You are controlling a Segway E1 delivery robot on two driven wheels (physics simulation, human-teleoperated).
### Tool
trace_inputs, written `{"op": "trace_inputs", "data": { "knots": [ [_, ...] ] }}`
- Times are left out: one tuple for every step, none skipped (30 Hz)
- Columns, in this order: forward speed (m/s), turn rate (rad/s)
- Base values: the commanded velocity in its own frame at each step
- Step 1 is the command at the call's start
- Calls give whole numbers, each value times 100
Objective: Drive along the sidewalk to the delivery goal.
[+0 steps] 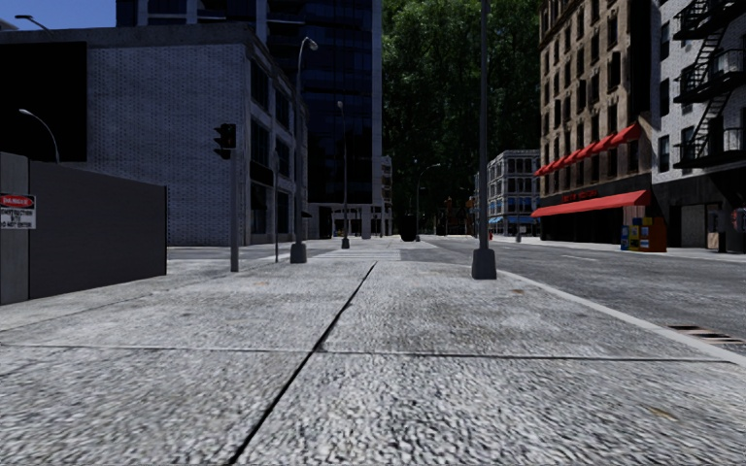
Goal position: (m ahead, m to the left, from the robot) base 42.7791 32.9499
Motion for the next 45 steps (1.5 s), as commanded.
{"op": "trace_inputs", "data": {
  "knots": [
    [200,0],
    [200,0],
    [200,0],
    [200,0],
    [200,0],
    [200,0],
    [200,0],
    [200,0],
    [200,0],
    [200,0],
    [200,0],
    [200,0],
    [200,0],
    [200,0],
    [200,0],
    [200,0],
    [200,0],
    [200,0],
    [200,0],
    [200,0],
    [200,0],
    [200,0],
    [200,0],
    [200,0],
    [200,0],
    [200,0],
    [200,0],
    [200,0],
    [200,0],
    [200,0],
    [200,0],
    [200,0],
    [200,0],
    [200,0],
    [200,0],
    [200,0],
    [200,0],
    [200,0],
    [200,0],
    [200,0],
    [200,0],
    [200,0],
    [200,0],
    [200,0],
    [200,0]
  ]
}}
